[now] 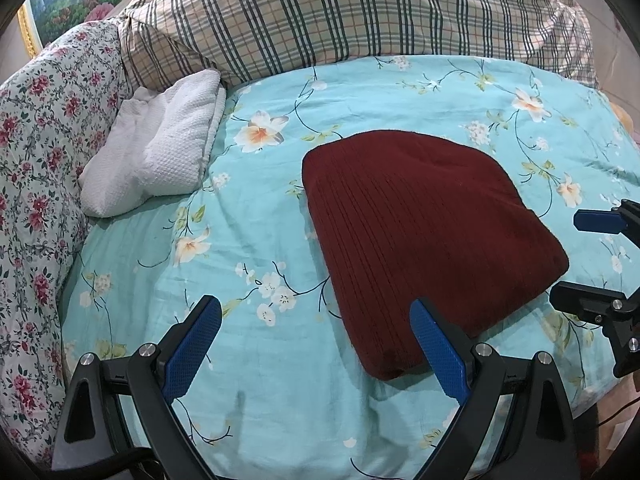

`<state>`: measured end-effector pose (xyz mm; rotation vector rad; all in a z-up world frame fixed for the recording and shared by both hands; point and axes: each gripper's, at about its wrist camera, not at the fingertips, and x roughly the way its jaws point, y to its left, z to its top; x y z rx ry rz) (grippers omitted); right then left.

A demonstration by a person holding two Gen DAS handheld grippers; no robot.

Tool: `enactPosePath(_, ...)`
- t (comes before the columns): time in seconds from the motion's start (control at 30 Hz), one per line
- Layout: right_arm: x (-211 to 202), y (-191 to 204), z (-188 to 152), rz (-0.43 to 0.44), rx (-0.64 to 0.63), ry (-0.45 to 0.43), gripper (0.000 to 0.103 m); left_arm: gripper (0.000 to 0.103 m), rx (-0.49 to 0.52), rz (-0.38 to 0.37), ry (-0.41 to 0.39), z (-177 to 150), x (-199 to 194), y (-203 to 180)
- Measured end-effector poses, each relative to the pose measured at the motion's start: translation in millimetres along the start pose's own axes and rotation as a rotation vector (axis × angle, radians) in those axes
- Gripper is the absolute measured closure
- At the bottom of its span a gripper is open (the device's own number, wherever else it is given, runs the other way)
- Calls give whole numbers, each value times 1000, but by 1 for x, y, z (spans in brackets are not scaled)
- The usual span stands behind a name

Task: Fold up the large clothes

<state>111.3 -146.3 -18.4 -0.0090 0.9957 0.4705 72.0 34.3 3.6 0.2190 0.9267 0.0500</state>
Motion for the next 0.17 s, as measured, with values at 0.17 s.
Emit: enactPosePath(0.17,6,-5,0,1,9,3,0,7,-12,-12,0,-1,2,0)
